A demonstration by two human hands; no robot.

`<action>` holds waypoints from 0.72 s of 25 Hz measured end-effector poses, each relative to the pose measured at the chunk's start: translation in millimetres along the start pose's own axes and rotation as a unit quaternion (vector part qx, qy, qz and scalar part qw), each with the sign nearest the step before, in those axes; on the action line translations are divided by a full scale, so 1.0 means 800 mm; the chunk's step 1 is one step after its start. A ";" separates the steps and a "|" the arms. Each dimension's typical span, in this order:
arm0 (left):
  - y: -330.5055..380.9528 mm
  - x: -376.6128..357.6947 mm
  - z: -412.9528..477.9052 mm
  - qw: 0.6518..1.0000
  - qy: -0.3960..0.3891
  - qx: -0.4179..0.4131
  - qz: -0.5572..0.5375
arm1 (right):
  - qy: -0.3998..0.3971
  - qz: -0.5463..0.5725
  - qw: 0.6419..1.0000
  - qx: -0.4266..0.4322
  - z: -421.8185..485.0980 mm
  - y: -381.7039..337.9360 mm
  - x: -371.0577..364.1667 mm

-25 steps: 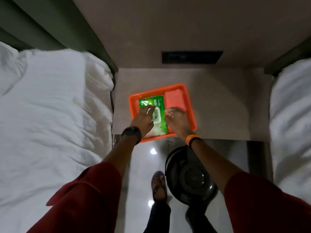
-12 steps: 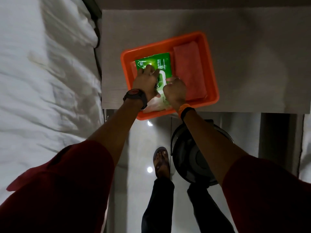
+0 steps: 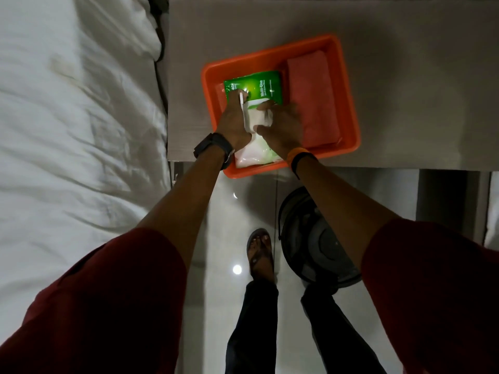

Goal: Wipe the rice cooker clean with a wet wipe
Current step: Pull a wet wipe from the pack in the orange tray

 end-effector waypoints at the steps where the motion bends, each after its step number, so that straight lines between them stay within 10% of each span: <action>1: -0.002 0.000 -0.001 1.000 0.003 0.003 -0.001 | 0.015 0.020 0.999 -0.022 0.001 0.004 0.001; 6: -0.006 -0.008 -0.006 1.000 0.009 -0.019 0.004 | 0.053 0.212 0.972 -0.084 -0.004 0.021 0.019; 13: -0.008 -0.077 -0.037 0.940 -0.075 -0.074 0.324 | 0.057 0.555 0.816 -0.153 -0.096 0.100 0.042; 18: 0.018 -0.081 -0.028 0.925 -0.088 0.012 0.369 | 0.020 0.554 0.822 -0.133 -0.131 0.140 0.057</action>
Point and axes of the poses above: each hand's wrist, its own z-axis towards the middle knuckle, its own x-axis out of the back of the hand, y = z × x, the point moved 10 cm from there along z, towards the middle knuckle, and after that the axes turned 15 degrees about -z, right-handed, at the moved point
